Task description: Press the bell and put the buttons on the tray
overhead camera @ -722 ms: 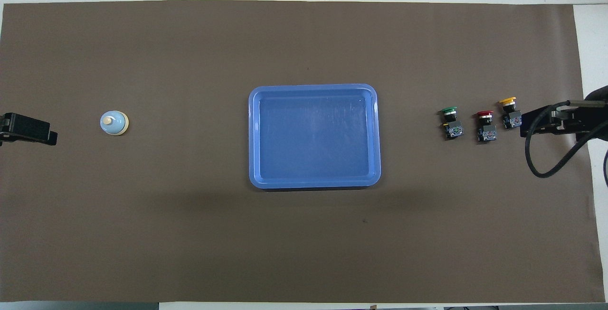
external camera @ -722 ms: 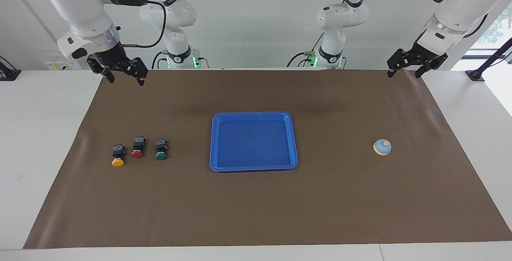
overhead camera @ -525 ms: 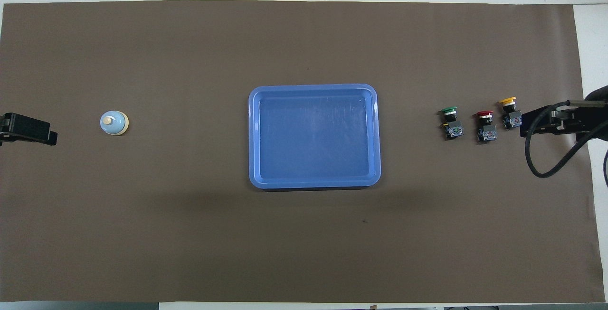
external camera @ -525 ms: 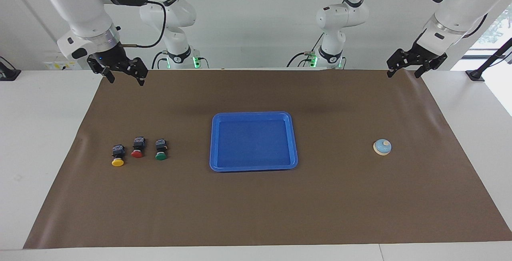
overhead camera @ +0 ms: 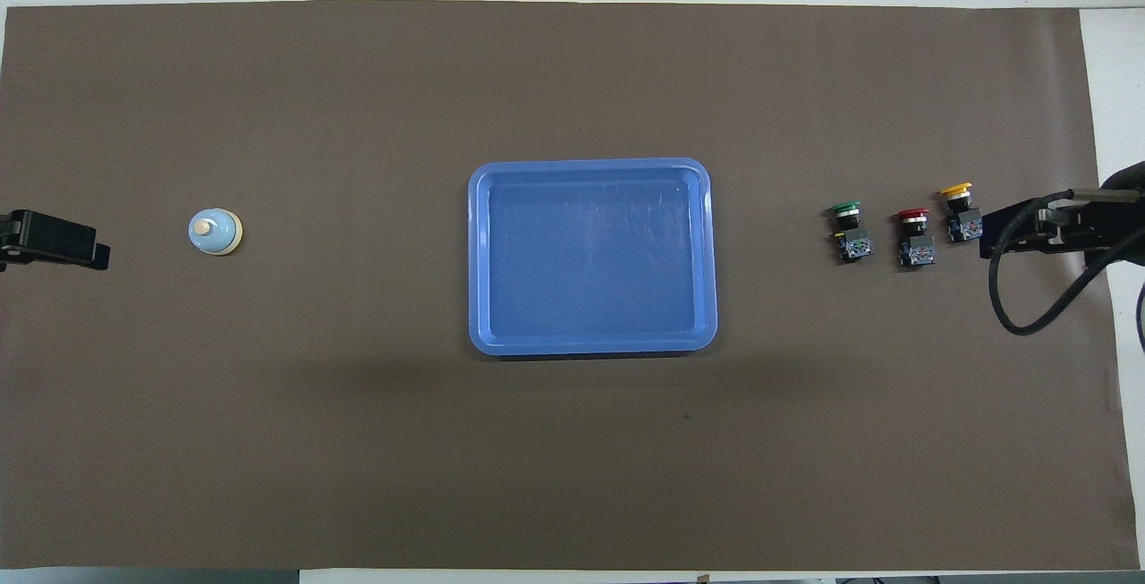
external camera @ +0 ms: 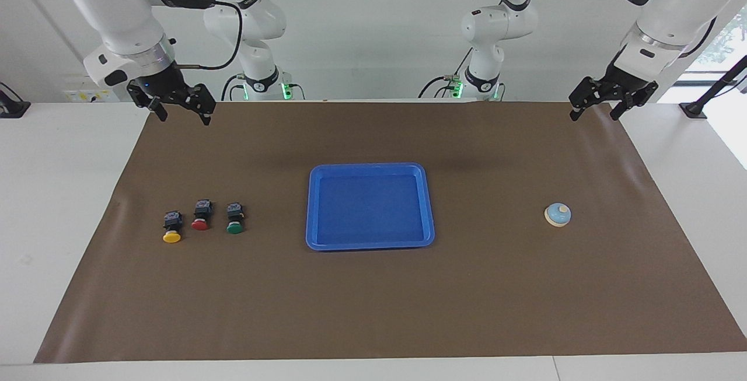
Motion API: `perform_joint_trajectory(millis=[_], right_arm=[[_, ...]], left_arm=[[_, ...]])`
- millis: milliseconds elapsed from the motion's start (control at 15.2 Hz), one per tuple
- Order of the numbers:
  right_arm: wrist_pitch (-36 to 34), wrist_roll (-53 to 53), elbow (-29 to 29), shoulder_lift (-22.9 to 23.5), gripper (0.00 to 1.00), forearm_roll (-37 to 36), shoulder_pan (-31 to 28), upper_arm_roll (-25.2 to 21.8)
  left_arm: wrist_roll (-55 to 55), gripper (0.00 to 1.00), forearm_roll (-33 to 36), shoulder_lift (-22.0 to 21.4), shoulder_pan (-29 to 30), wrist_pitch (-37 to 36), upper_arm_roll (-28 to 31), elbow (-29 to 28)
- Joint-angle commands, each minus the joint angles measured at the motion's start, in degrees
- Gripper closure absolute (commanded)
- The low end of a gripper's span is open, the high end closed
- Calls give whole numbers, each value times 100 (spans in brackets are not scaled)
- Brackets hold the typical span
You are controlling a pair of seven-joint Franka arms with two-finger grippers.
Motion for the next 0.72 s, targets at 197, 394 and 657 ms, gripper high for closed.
perform_joint_trajectory(millis=[197,394,657], right_arm=[[-72,78,2,-48,0,98,-49,31],[-72,78,2,-48,0,98,-49,31],[-72,78,2,-48,0,98,-49,31]], left_arm=[[-39,92,126,495,-3,533,-40,187],[-39,100,38,855,50,972,-22,187],[84,100,90,1383,120,1378,-13,161]])
